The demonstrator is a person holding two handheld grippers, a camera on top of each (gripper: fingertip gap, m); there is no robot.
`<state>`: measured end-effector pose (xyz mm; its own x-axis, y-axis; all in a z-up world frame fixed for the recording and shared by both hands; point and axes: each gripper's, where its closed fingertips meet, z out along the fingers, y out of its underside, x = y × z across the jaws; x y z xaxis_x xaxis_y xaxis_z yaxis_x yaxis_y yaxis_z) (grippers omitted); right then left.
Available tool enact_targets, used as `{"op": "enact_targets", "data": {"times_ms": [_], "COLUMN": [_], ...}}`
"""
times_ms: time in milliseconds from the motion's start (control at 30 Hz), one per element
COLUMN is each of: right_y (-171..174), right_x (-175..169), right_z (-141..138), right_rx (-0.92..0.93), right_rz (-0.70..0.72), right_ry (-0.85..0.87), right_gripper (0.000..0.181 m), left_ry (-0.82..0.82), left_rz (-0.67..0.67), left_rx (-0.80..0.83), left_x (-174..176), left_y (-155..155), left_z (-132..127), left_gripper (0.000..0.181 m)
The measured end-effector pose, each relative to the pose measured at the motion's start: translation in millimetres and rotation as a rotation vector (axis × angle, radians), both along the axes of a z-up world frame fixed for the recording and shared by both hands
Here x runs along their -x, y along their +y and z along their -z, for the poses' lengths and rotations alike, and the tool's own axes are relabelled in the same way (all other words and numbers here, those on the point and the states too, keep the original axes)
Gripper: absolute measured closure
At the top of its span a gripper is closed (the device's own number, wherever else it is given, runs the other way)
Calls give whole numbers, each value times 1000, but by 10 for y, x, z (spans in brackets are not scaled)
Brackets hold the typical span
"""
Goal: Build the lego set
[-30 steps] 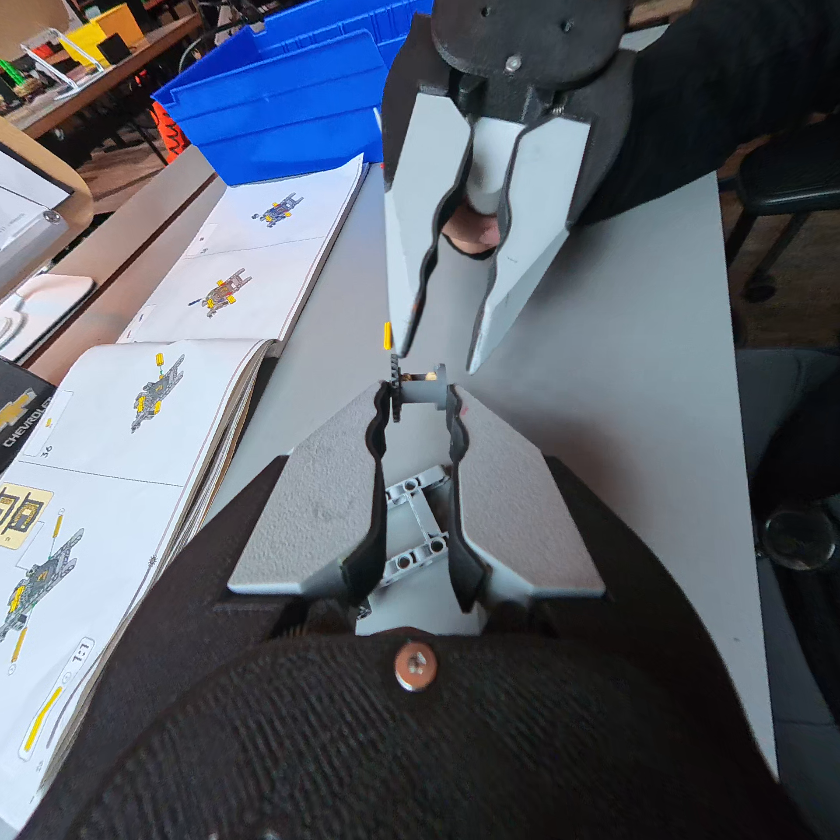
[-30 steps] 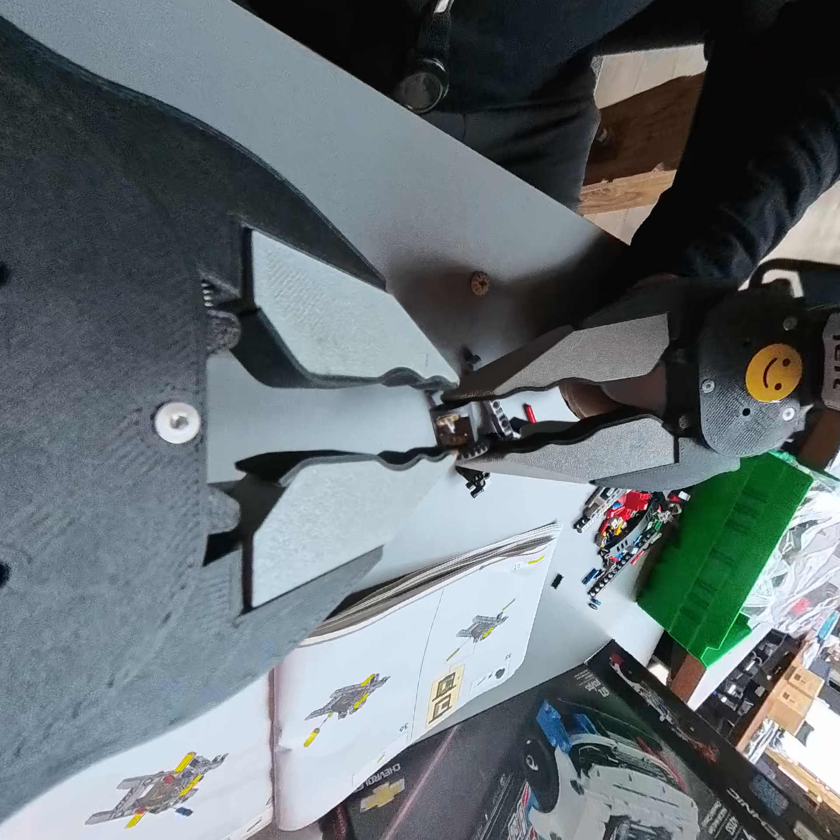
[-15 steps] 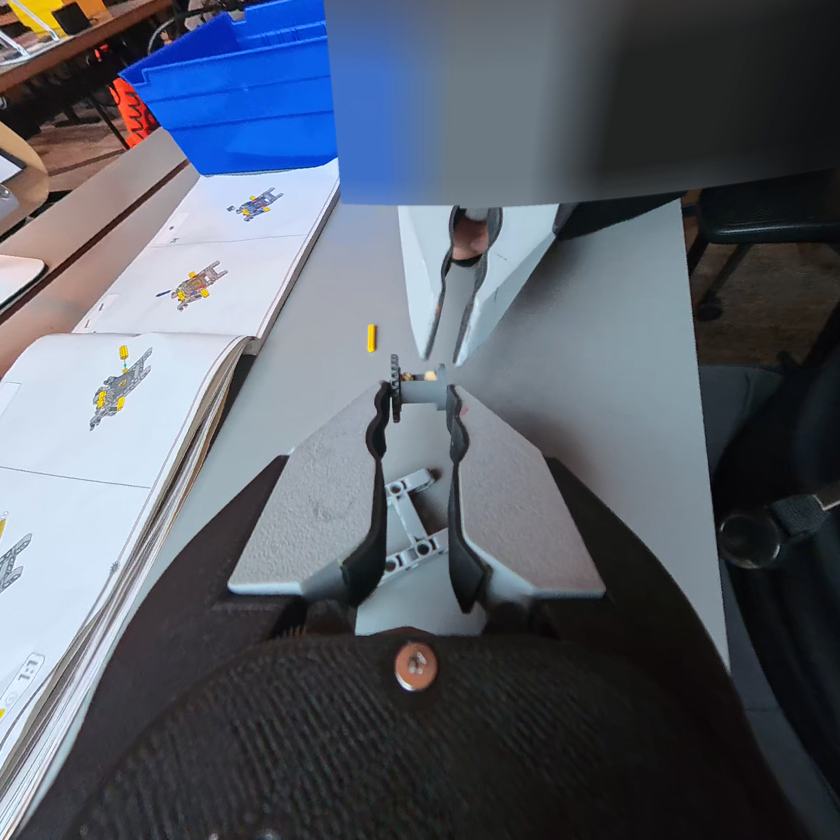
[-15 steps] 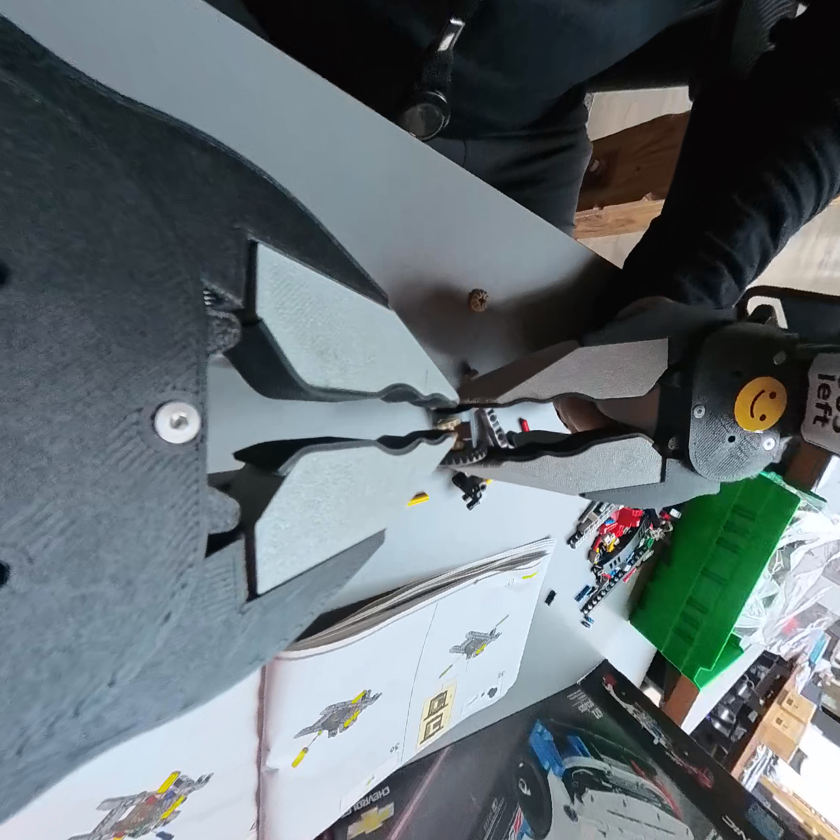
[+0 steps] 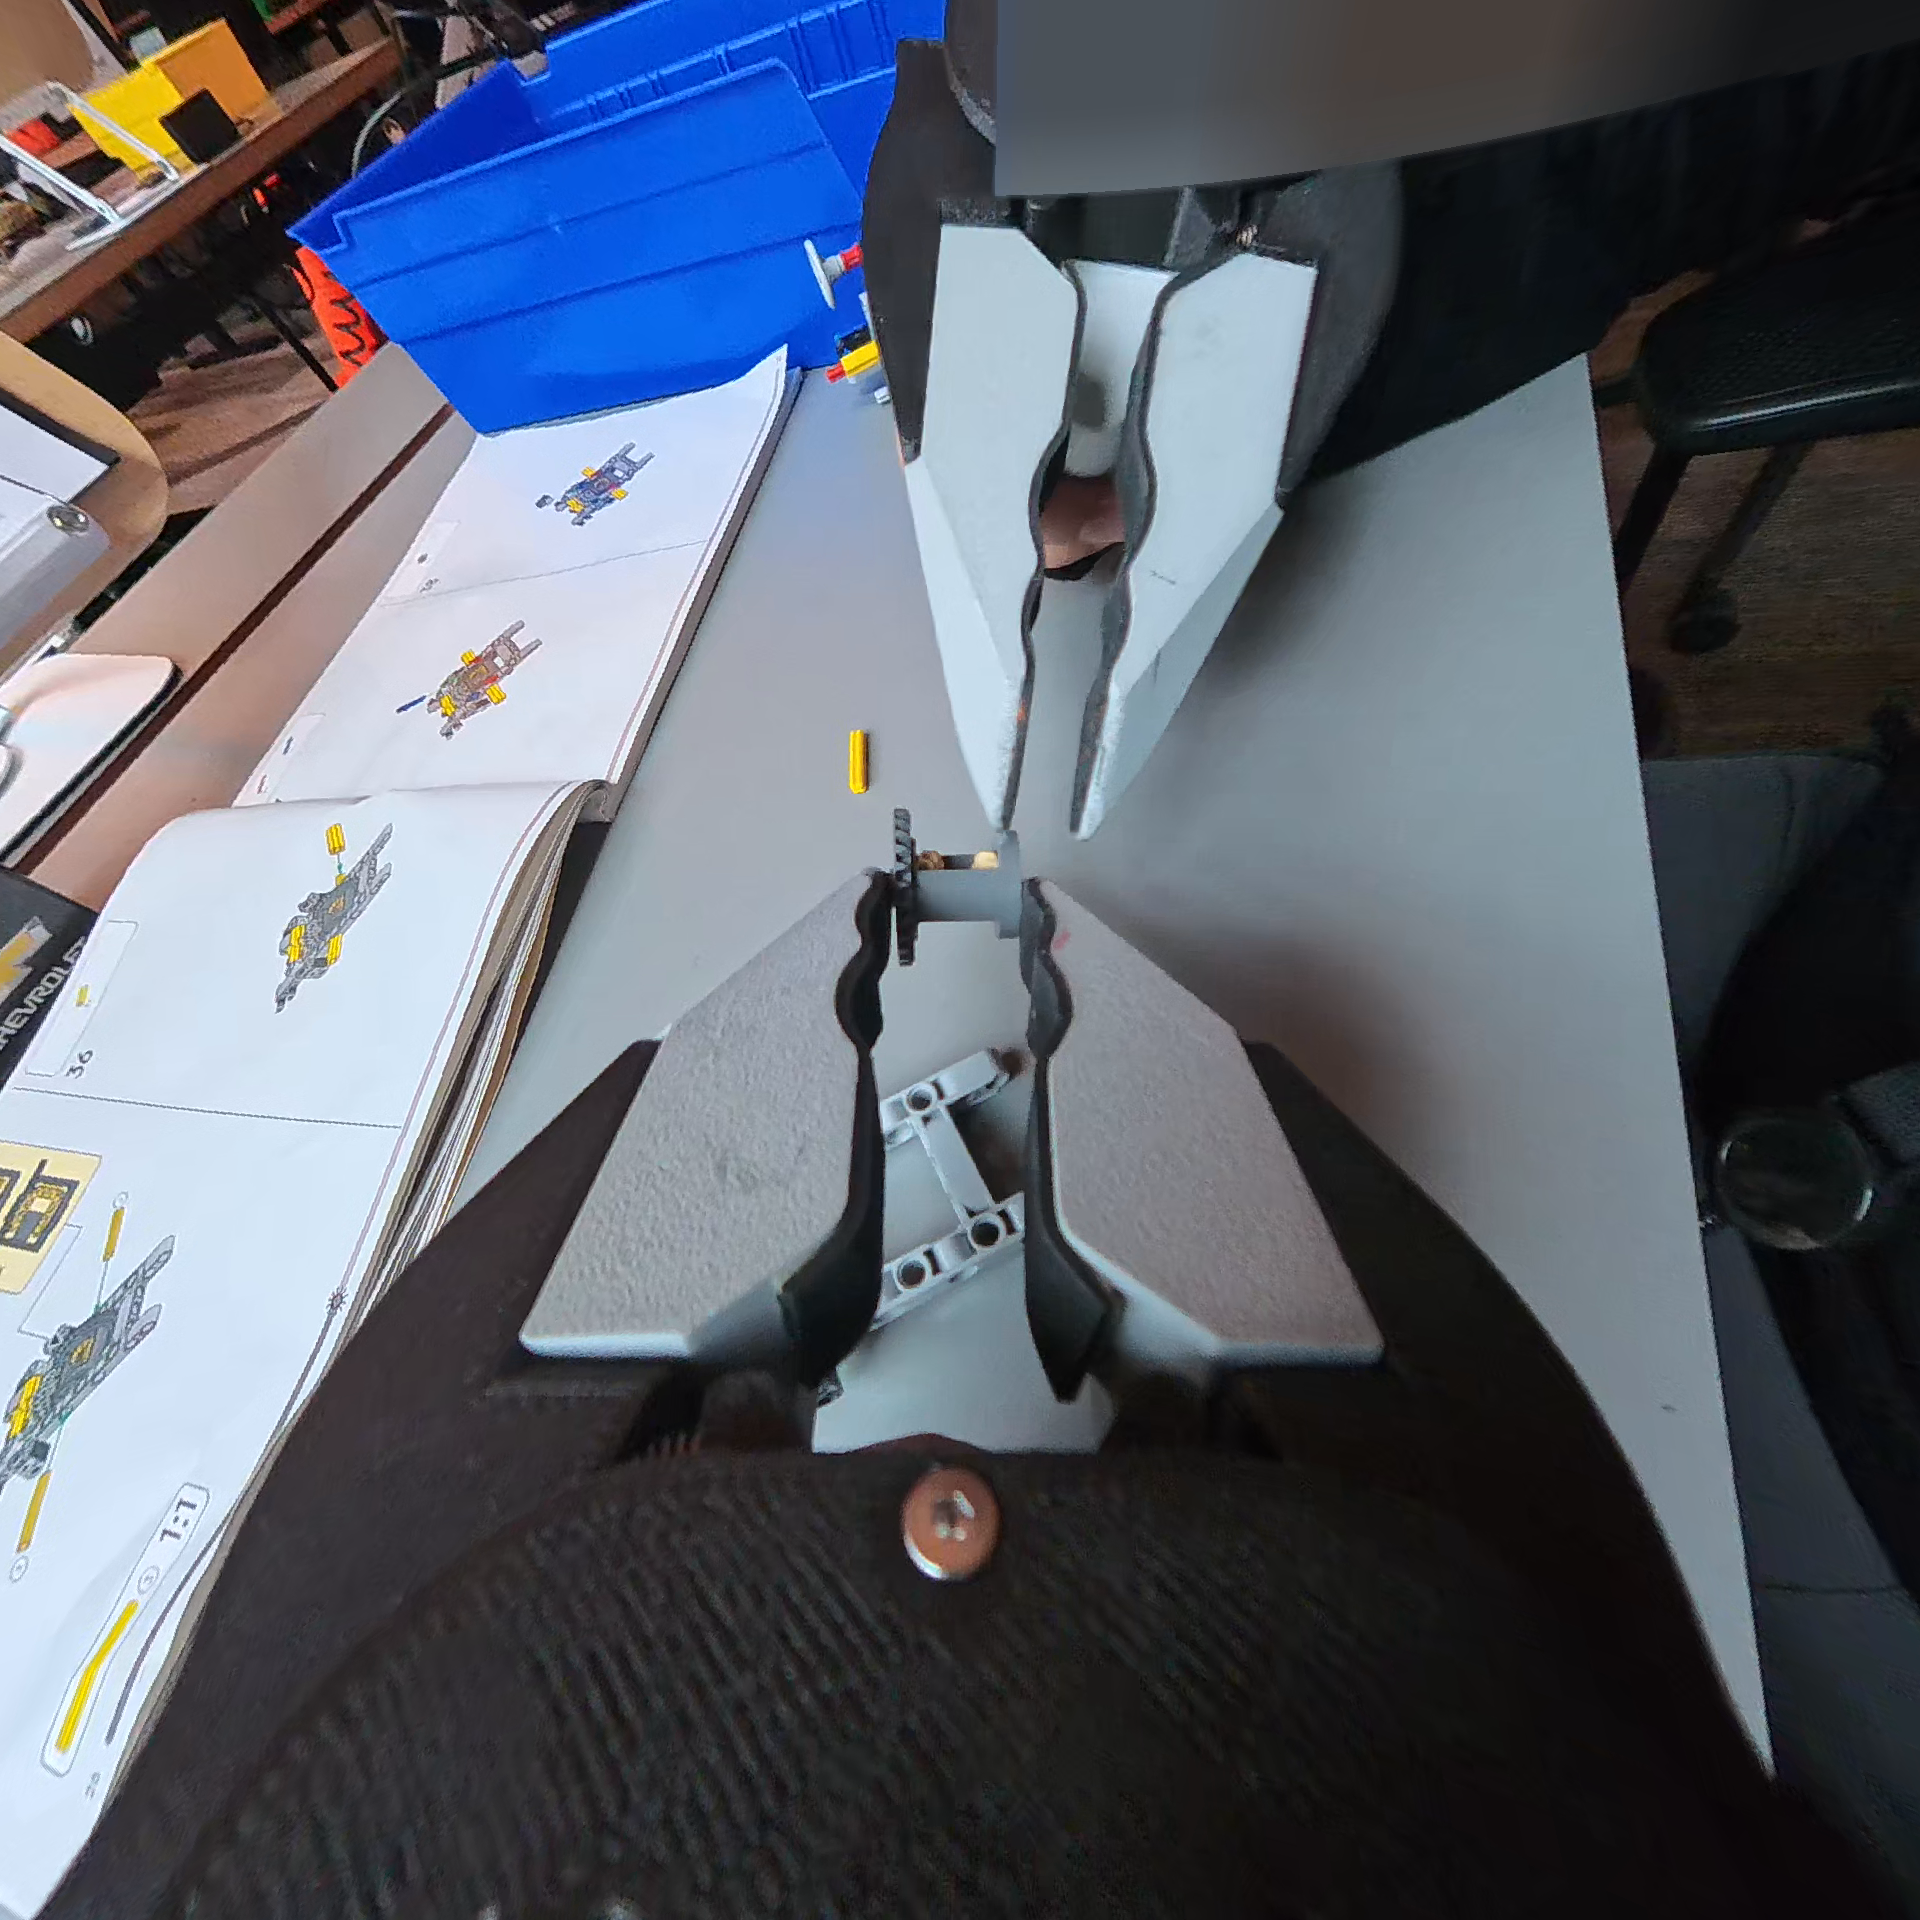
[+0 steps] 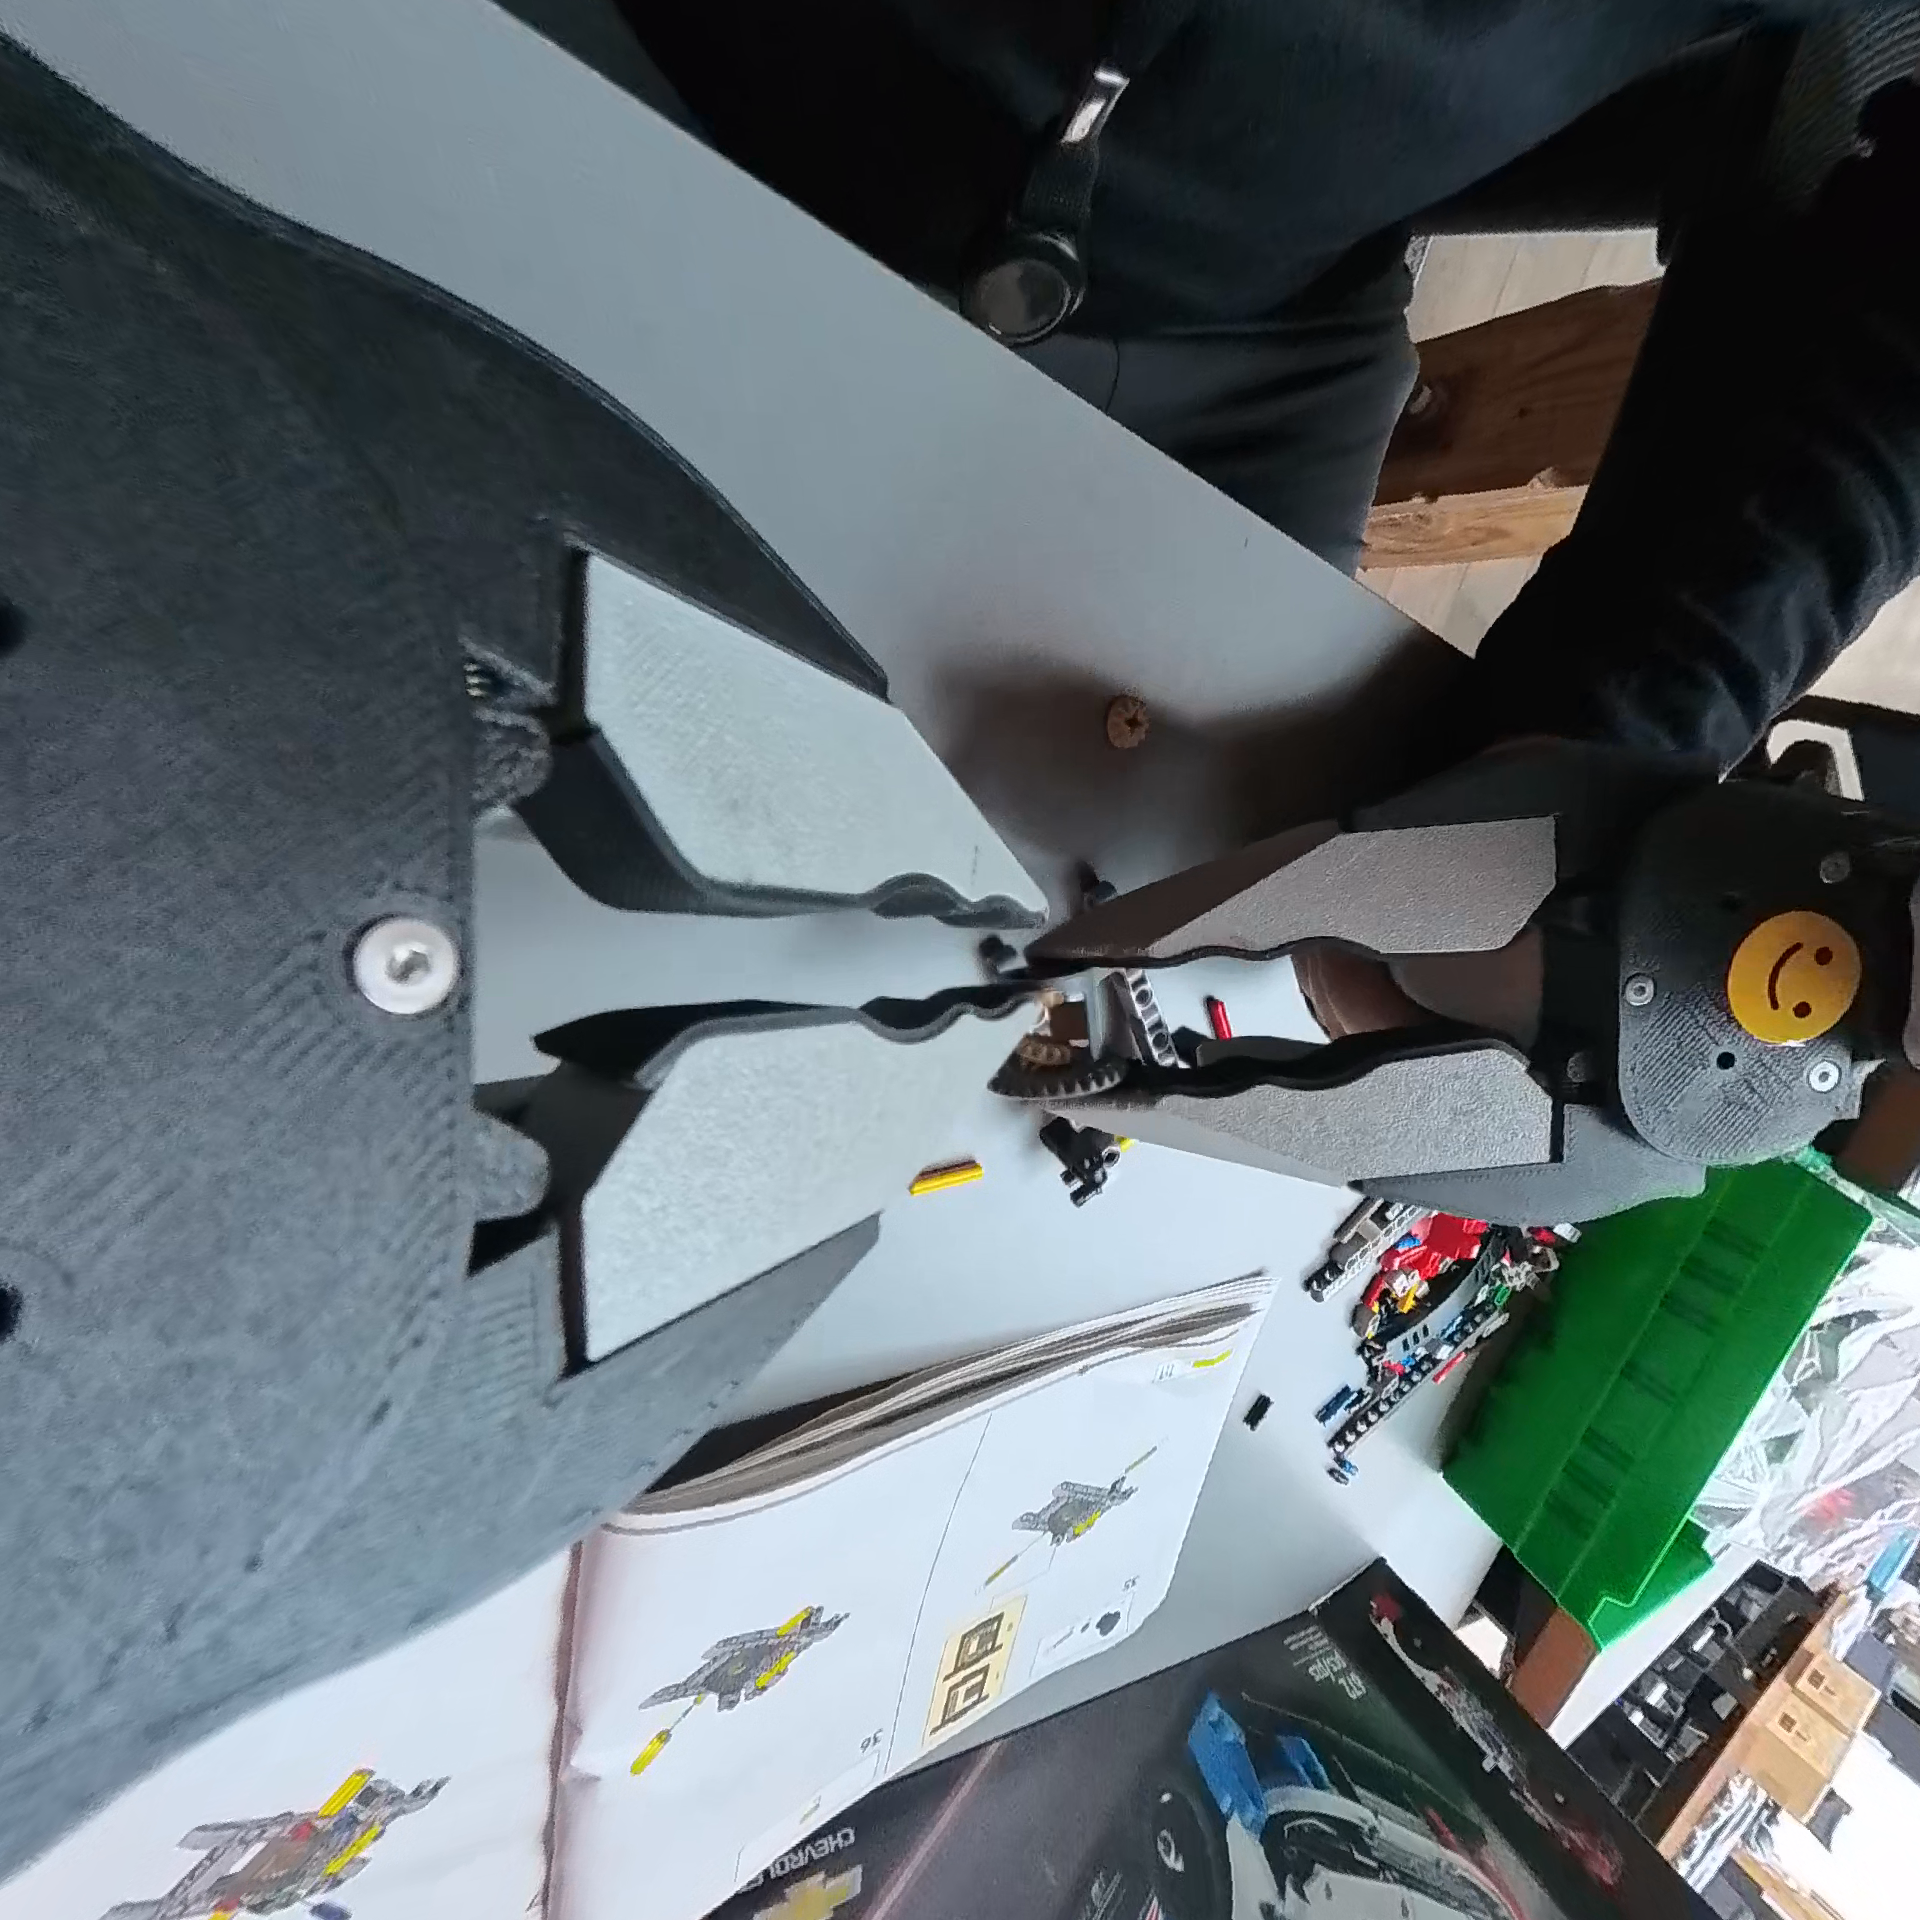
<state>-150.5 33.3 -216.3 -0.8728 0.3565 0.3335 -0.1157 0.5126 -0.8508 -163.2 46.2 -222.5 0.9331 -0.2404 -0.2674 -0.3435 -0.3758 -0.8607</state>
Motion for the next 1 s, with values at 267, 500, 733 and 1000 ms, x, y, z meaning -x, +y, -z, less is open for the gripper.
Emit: {"op": "enact_targets", "data": {"times_ms": [267, 500, 733, 1000], "right_y": [-14, -13, -17, -37], "right_x": [-64, -86, -90, -124], "right_z": [105, 121, 57, 116], "right_rx": [-117, -151, -110, -133], "right_rz": [-29, -37, -40, -60], "right_ry": [68, 98, 93, 79], "right_gripper": [180, 179, 178, 179], "left_ry": [45, 61, 18, 75], "left_rz": [44, 54, 70, 73], "left_rx": [61, 65, 25, 60], "left_x": [-95, -111, -119, -145], "left_y": [-14, -13, -29, -24], "left_z": [105, 121, 45, 119], "left_gripper": [160, 160, 160, 160]}}
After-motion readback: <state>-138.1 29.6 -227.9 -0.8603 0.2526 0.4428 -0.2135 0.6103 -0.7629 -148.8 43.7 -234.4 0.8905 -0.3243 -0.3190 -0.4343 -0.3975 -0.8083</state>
